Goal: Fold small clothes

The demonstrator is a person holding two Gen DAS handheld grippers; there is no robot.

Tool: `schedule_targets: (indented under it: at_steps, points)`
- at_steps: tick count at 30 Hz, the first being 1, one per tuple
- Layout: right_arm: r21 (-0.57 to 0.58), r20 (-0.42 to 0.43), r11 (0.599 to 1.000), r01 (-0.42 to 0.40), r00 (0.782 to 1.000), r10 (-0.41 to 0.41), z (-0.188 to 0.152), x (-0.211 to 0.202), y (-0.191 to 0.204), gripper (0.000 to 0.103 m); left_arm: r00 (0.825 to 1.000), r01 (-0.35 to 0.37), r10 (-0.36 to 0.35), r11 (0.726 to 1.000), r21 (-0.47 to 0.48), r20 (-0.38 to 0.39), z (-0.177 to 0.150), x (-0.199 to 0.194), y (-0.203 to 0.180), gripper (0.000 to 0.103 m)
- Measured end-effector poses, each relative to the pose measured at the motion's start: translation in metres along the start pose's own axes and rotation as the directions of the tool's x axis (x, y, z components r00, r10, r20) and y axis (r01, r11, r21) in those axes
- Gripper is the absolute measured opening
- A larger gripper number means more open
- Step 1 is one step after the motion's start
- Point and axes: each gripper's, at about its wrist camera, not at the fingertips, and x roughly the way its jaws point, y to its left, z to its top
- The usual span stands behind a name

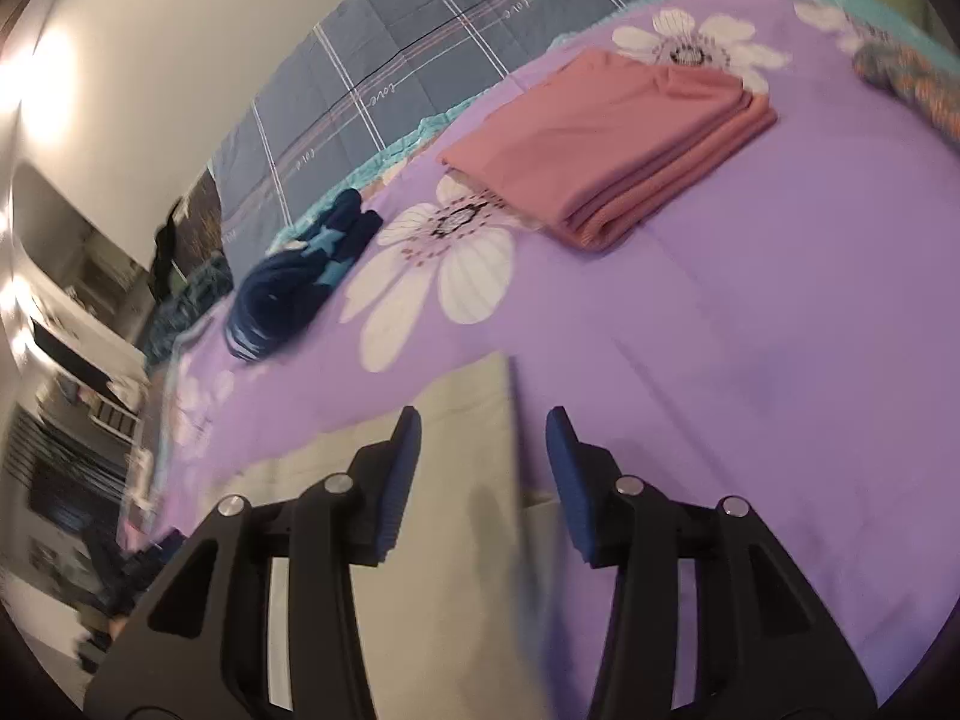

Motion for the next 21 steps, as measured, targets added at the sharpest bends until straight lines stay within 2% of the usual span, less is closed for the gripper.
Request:
schedule_targets:
  at_steps: [3, 5, 6, 7, 8, 9, 10, 13, 15, 17, 18, 19, 20, 21]
  points:
    - [-0.046, -0.055, 0.998, -0.042, 0.998, 0.040, 0.005, 0.013, 0.007, 0.050, 0.999, 0.047, -0.046, 0.999, 0.018, -0.025, 0.007, 0.012, -0.006, 0.061]
    - [-0.088, -0.093, 0.995, -0.040, 0.995, 0.032, 0.004, 0.024, 0.014, 0.051, 0.998, 0.047, -0.046, 0.998, 0.036, -0.033, 0.011, 0.019, -0.011, 0.061]
    - [-0.120, -0.101, 0.993, -0.014, 0.995, 0.002, 0.003, 0.031, 0.021, 0.046, 0.999, 0.043, -0.042, 0.998, 0.045, -0.031, 0.013, 0.022, -0.014, 0.051]
    - [-0.134, -0.100, 0.991, -0.001, 0.995, -0.012, 0.003, 0.034, 0.024, 0.037, 0.998, 0.060, -0.059, 0.997, 0.054, -0.031, 0.014, 0.024, -0.018, 0.030]
    - [-0.145, -0.094, 0.989, 0.007, 0.995, -0.021, 0.003, 0.036, 0.027, 0.008, 0.996, 0.084, -0.082, 0.995, 0.053, -0.039, 0.015, 0.024, -0.019, 0.000]
    - [-0.148, -0.067, 0.989, 0.009, 0.998, -0.020, 0.004, 0.033, 0.030, 0.002, 0.996, 0.084, -0.083, 0.995, 0.051, -0.029, 0.014, 0.021, -0.021, 0.000]
    - [-0.141, -0.029, 0.990, -0.003, 1.000, -0.002, 0.005, 0.026, 0.030, 0.002, 0.998, 0.056, -0.058, 0.995, 0.082, 0.021, 0.012, 0.009, -0.027, 0.000]
    - [-0.132, 0.032, 0.991, -0.023, 0.999, 0.027, 0.006, 0.011, 0.026, 0.002, 0.995, -0.016, 0.003, 0.991, 0.130, 0.103, 0.007, -0.016, -0.032, 0.000]
    - [-0.139, -0.005, 0.990, 0.002, 1.000, -0.003, 0.006, 0.019, 0.021, 0.003, 0.995, -0.019, 0.008, 0.994, 0.109, 0.100, 0.008, -0.020, -0.021, 0.000]
    - [-0.093, -0.052, 0.995, 0.022, 0.998, -0.027, 0.004, 0.031, 0.010, 0.008, 0.998, 0.029, -0.032, 0.997, 0.066, 0.054, 0.010, -0.011, -0.008, 0.002]
    - [-0.065, -0.063, 0.998, 0.009, 0.998, -0.013, 0.003, 0.033, 0.006, 0.008, 0.998, 0.060, -0.061, 0.997, 0.041, 0.032, 0.010, -0.006, -0.004, 0.019]
    - [-0.045, -0.067, 0.999, -0.007, 0.998, 0.004, 0.001, 0.034, 0.005, 0.009, 0.996, 0.086, -0.086, 0.996, 0.018, 0.017, 0.011, 0.000, -0.002, 0.030]
    - [-0.026, -0.070, 0.999, -0.022, 0.997, 0.021, -0.001, 0.035, 0.003, 0.015, 0.995, 0.094, -0.095, 0.995, 0.017, 0.014, 0.011, 0.004, -0.005, 0.049]
    - [-0.025, -0.070, 0.999, -0.025, 0.997, 0.023, -0.002, 0.034, 0.003, 0.022, 0.995, 0.095, -0.095, 0.995, 0.032, 0.016, 0.011, 0.007, -0.010, 0.052]
